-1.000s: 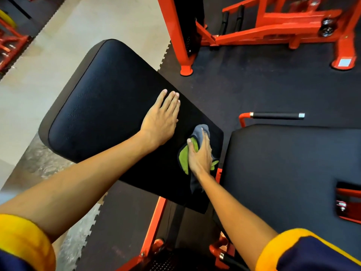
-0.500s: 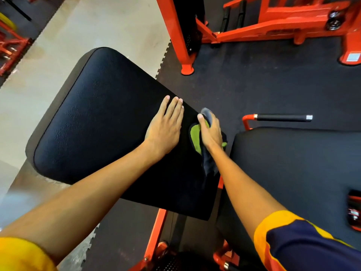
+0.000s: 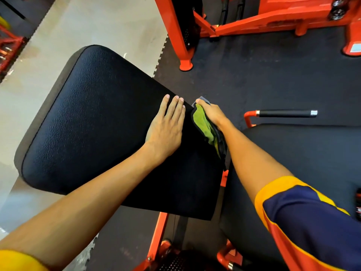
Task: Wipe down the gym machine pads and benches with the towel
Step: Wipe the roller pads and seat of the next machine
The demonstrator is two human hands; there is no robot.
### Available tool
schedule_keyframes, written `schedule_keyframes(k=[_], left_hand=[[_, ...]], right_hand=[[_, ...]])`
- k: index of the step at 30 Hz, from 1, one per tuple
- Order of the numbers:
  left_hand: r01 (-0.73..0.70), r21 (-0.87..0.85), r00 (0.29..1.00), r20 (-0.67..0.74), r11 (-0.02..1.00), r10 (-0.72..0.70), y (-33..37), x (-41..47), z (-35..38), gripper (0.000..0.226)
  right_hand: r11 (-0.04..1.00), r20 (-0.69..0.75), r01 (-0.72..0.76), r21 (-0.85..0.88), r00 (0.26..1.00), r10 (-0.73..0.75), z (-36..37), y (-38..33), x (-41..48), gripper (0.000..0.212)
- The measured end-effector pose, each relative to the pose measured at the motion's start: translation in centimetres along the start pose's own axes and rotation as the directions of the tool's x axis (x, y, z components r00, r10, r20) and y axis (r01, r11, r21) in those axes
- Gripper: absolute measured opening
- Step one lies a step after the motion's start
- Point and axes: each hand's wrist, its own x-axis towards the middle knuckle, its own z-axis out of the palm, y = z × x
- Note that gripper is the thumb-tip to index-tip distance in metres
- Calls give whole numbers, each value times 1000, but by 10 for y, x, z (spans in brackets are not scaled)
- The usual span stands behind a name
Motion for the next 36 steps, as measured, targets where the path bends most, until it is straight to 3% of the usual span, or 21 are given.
schedule_keyframes(k=[4,8,12,15,19,22,27,30,33,36], left_hand=[[1,13,1000,4,1000,-1,1,0,0,65],[-4,8,1000,7,1000,4,2,1,-1,66],[-8,30,1000,16,1000,8,2,0,0,65],[-8,47,1000,11,999,8,2,-1,0,64],[-24,55,999,46,998,21,3,-2,-1,65],[-44,61,998,55,997,40,4,-7,0,67],[-51,54,998,46,997,49,11,-24,4,64],[-58,46,997,57,997,55,20,-37,4,64],[-59,45,997,58,997,57,28,-49,6,65],[-84,47,993,84,995,80,33,-60,5,73]], right_hand=[[987,-15,161,-18,987,-162,8,-19,-25,77],[956,-162,270,113,955,-250,30,14,-51,73],[968,-248,103,230,968,-44,34,56,-49,97],[971,-248,-17,239,966,78,37,49,-53,90],[976,-306,165,145,945,-115,63,36,-106,78],[969,-264,215,117,948,-178,83,70,-146,87],[958,-232,-83,275,961,150,83,139,-152,103],[921,-206,-166,352,946,250,81,128,-149,97],[964,-238,-67,259,962,131,91,98,-172,83],[982,-243,101,158,968,-61,114,100,-208,84]])
